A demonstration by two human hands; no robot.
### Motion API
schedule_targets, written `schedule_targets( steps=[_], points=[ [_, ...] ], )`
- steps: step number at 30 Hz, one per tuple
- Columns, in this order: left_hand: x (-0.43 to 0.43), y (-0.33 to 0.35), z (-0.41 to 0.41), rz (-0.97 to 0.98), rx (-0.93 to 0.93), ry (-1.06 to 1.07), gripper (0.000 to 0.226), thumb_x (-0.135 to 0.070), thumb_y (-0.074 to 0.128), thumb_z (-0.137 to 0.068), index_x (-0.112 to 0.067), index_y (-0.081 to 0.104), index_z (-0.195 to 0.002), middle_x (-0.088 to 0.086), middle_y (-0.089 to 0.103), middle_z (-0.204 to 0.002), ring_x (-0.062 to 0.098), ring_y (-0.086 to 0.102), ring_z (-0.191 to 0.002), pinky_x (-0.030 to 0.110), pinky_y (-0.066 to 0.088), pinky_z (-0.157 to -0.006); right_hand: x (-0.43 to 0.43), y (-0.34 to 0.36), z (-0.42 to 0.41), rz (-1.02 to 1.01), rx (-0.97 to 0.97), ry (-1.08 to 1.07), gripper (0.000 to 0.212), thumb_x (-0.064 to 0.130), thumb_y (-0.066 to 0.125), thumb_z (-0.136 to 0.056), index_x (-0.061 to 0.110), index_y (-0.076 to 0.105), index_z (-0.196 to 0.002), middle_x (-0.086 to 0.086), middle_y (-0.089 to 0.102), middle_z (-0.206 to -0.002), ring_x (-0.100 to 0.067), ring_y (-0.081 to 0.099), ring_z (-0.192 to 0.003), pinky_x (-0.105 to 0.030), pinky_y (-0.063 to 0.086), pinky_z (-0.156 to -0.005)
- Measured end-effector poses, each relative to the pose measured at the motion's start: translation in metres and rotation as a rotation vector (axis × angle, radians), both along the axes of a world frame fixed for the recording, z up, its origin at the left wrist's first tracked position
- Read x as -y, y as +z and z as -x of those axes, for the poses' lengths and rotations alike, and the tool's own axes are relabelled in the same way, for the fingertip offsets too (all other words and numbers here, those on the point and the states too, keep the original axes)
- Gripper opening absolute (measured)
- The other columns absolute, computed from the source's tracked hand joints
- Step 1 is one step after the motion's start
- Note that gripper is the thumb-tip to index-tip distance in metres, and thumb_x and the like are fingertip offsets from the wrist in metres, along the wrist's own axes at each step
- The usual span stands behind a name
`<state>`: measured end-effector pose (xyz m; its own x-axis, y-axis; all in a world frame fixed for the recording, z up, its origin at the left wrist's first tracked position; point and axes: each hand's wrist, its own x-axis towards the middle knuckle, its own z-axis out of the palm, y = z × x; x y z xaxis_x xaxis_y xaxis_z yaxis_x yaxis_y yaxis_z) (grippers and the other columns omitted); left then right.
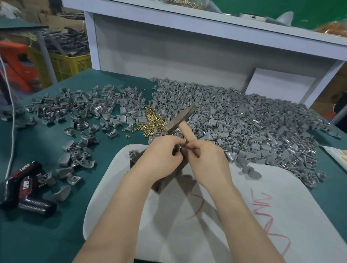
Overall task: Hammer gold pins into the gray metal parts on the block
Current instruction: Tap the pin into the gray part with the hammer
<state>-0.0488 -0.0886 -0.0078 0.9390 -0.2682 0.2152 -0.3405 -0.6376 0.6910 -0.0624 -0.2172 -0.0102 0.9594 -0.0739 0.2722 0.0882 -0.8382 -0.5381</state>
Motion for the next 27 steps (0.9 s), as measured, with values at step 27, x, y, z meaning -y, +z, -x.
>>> schedule_targets(
  steps=[27],
  points=[
    [-0.01,-0.004,-0.008,0.112,0.03,0.484,0.015,-0.013,0.065,-0.087,-0.014,0.069,-0.101,0.003,0.069,-0.098,0.023,0.063,-0.093,0.032,0.05,-0.086,0.032,0.021,0.011,-0.057,0.017,0.121,0.045,0.02,0.056,-0.088,0.047,0.052,-0.124,0.014,0.064,-0.093,-0.011,0.055,-0.078,-0.026,0.04,-0.068]
  ],
)
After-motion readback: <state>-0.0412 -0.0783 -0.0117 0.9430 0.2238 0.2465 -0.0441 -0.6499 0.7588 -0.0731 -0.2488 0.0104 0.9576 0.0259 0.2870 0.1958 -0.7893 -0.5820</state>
